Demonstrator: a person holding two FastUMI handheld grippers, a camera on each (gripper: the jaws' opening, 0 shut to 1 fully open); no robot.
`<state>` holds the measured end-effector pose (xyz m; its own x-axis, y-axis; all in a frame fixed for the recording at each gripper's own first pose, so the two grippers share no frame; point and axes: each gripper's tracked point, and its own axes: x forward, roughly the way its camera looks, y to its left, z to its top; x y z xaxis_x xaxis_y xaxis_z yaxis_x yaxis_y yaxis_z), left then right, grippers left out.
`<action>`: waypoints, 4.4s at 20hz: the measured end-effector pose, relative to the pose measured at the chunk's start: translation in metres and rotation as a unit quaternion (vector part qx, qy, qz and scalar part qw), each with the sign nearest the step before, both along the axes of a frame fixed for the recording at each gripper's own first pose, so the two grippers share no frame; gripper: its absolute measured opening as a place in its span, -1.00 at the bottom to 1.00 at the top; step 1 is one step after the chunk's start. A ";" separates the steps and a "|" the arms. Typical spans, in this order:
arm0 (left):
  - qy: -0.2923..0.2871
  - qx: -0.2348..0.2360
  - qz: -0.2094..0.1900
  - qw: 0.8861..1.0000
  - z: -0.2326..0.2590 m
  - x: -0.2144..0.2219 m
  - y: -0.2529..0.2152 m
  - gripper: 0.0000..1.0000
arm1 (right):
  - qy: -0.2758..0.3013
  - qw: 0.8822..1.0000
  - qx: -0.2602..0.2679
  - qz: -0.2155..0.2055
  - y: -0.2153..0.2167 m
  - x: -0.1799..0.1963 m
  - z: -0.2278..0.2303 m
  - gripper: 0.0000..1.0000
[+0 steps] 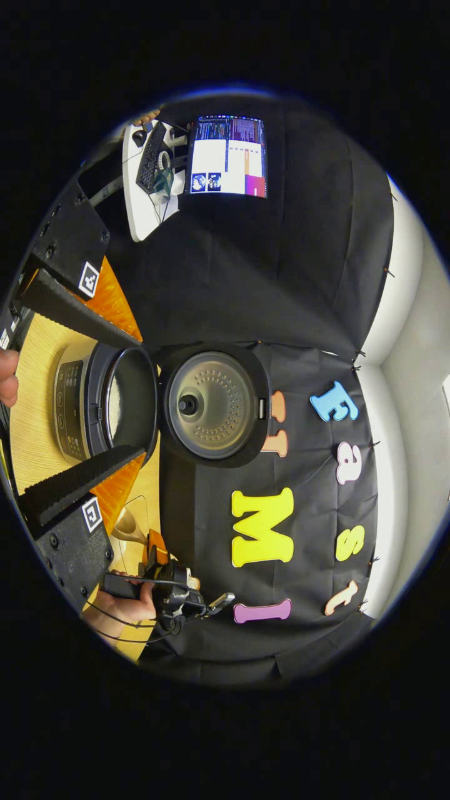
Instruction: Close the left gripper, press the button to open the rice cooker; take a wooden spoon from the chopstick holder with the right hand, scoop a spoonful of rice and pour it into the rice cooker, then put the wooden spoon back into the chopstick holder.
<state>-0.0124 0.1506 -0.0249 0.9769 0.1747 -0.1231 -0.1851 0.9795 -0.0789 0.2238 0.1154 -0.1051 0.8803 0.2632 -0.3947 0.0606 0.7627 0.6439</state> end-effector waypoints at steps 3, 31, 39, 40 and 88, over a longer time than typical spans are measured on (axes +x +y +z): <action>0.000 0.003 0.006 1.000 -0.002 0.002 0.003 0.99 | -0.013 0.998 0.054 -0.010 -0.018 0.002 0.013 -0.99; 0.011 0.011 0.043 0.999 -0.019 -0.005 0.058 0.98 | -0.145 0.978 0.034 0.143 0.185 -0.024 0.160 -0.99; 0.009 0.010 0.054 0.998 -0.017 -0.009 0.070 0.99 | -0.204 0.961 -0.094 0.164 0.208 -0.024 0.161 -0.99; 0.008 0.008 0.054 0.998 -0.017 -0.010 0.069 0.98 | -0.212 0.957 -0.109 0.166 0.209 -0.026 0.161 -0.99; -0.044 0.013 -0.043 0.998 0.023 0.002 -0.025 0.98 | -0.227 0.963 -0.135 0.051 -0.053 -0.078 0.227 -0.99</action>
